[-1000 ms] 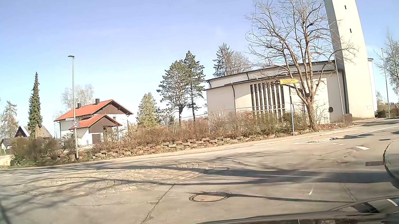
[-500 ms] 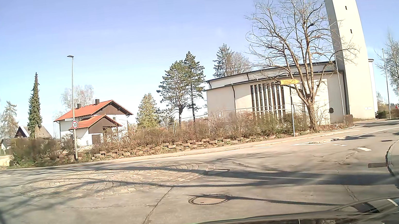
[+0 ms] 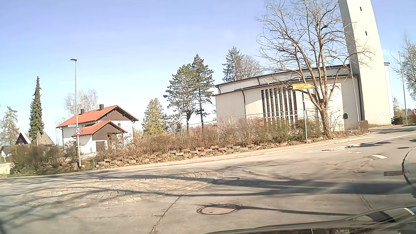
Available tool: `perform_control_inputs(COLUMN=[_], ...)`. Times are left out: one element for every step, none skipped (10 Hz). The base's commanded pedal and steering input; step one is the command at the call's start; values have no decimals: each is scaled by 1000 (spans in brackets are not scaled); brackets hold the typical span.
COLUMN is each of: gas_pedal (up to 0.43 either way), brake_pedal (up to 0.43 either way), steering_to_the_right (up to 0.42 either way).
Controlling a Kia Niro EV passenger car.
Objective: Follow the waypoints while adhering to traffic rules and regulations
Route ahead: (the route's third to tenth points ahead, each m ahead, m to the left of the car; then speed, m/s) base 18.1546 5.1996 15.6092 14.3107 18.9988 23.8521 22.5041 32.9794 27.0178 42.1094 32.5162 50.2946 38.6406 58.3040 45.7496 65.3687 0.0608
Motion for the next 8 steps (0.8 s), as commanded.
perform_control_inputs(gas_pedal=[0, 0, 0, 0, 0, 0, 0, 0], brake_pedal=[232, 232, 232, 232, 232, 232, 232, 232], steering_to_the_right=[4, 4, 4, 4, 4, 4, 4, 4])
